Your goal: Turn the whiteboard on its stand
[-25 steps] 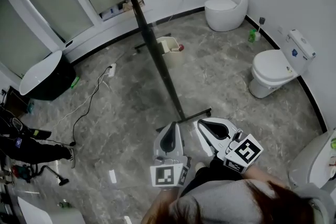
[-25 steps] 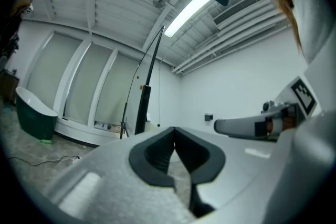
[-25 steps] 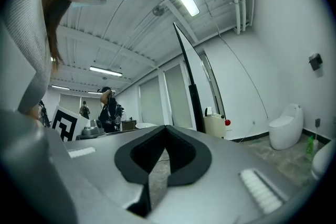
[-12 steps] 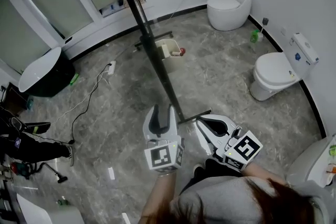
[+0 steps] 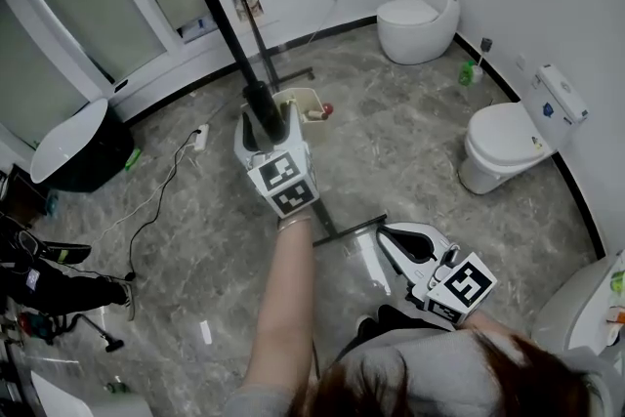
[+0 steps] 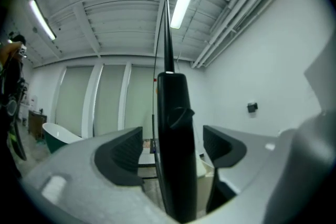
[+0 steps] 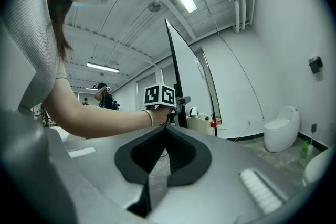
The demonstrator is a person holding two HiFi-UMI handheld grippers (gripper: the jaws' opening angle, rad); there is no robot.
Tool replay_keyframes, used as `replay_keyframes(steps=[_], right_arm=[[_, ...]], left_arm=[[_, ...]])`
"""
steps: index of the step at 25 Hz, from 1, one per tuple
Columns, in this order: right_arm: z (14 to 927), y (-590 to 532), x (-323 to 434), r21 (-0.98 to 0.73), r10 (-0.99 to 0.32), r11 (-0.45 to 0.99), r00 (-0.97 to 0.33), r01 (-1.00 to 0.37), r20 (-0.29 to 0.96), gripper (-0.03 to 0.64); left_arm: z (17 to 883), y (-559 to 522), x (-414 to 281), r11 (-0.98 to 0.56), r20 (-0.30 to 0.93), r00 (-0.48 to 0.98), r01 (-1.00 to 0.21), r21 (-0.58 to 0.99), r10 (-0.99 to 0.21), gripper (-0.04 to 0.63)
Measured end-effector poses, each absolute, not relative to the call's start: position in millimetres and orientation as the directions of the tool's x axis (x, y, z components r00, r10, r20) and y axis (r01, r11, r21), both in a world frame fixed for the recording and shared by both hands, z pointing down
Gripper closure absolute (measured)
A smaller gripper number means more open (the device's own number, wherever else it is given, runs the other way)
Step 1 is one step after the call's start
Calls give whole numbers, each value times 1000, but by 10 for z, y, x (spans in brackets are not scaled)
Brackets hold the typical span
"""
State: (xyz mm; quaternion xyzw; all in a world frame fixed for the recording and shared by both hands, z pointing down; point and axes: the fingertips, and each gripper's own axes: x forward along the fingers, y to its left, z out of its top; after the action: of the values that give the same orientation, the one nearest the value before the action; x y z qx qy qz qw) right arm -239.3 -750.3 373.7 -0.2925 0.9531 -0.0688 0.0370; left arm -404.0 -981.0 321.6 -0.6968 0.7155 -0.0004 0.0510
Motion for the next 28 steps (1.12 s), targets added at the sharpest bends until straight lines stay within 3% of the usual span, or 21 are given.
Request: replay_keyframes(steps=[8,9,10,12,28], right_arm=[[3866,-7622,-2213,-161,-597,788,-801,-594,29,612],[3865,-7627,-2217,-164,-595,790,-803,-591,30,612],[3859,-7630,-2226,-168,-591,793,-807,-586,27,612],[3828,-7633,-2242,-179,-583,798,-812,-576,12,612],[3794,-7526,-2295,-181,-547,825,-837,-535,-18,612]], left_arm=[[3421,-10281,-4120,62,14,-65,-984,-167,-998,258],[3409,-10299,-4088,48,7,-50,-983,-175,-999,293],[3397,-10309,-4063,37,-3,-37,-985,-169,-999,380],[3380,-10311,-4057,35,-26,-32,-991,-130,-999,437],[3384,-9872,-3923,56,-47,-51,-994,-95,-998,460]])
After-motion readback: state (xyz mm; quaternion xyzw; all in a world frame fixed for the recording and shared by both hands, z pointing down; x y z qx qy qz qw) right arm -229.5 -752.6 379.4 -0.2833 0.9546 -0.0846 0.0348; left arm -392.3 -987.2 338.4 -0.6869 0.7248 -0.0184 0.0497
